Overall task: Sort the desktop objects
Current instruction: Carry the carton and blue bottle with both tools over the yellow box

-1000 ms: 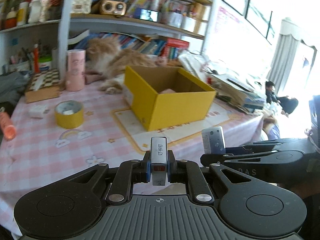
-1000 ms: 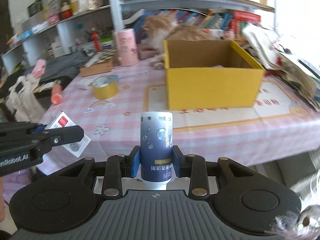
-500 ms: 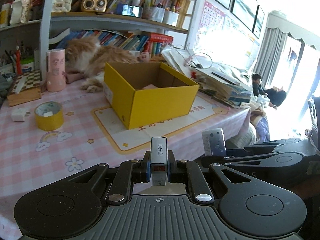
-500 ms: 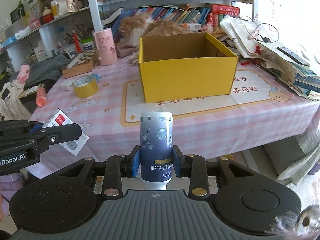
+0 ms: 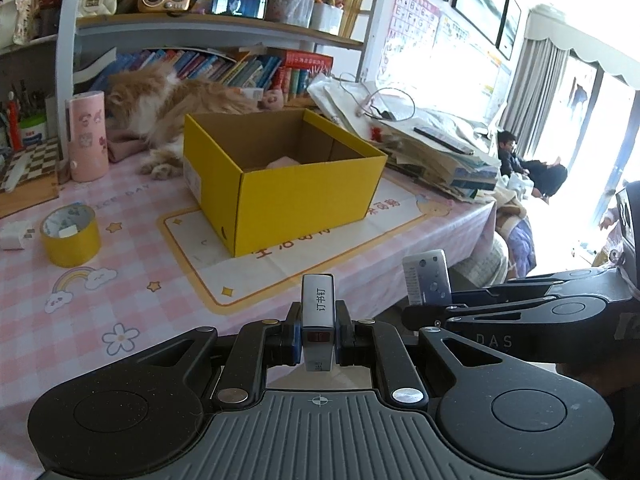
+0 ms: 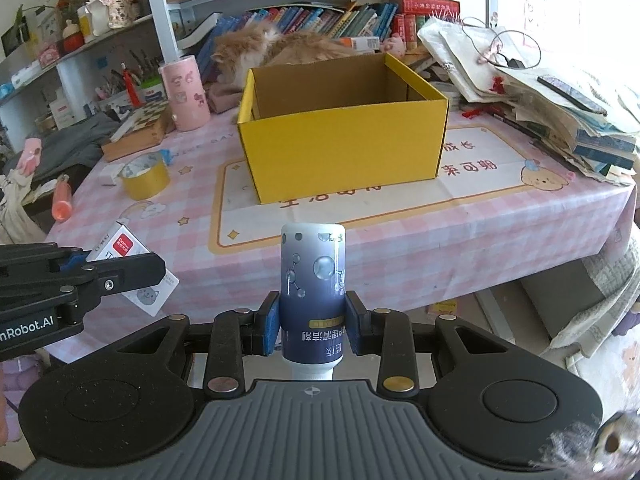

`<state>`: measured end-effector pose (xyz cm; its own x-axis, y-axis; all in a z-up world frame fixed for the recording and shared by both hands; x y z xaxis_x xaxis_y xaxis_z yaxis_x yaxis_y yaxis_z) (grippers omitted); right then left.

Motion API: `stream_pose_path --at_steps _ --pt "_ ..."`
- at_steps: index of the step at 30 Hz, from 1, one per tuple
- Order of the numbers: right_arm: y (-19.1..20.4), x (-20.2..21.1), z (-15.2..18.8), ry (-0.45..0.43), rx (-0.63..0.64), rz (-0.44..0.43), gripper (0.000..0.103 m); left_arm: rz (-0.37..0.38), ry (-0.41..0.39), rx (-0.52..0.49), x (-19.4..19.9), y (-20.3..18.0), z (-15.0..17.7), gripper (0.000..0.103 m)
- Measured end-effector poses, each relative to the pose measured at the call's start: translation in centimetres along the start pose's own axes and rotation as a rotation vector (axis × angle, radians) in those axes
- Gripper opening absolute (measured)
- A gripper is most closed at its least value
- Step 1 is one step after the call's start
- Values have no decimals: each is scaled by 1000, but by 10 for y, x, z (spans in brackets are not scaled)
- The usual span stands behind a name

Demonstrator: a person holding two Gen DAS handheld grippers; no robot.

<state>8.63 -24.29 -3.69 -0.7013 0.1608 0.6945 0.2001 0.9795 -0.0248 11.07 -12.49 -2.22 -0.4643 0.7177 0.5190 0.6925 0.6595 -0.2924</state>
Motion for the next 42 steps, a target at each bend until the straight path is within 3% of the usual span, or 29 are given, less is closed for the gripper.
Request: stream_pose_path --at_steps 19,24,32,42 --pt "-43 -39 -24 29 -58 28 30 53 64 -62 -64 -11 -27 13" --pt "-59 -52 -39 24 -54 40 30 55 39 -69 -82 -12 -46 13" --pt "-74 -65 -88 -79 4 27 30 6 -61 -55 -96 -7 -91 13" --pt "-79 -75 -177 -279 76 -72 30 -117 -180 -152 -104 -5 -151 13"
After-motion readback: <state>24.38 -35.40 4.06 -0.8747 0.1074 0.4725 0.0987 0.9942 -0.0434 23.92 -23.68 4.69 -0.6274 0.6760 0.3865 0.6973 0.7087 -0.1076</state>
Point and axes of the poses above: each gripper's, at about its wrist camera, not at the fingertips, and x roughly against the way its jaws point, y to its left, z to its underside, the point moved 9 cm from there along -x, roughly the way its jaws point, and after that the axes turned 12 degrees about z, right-handed, at the moved point
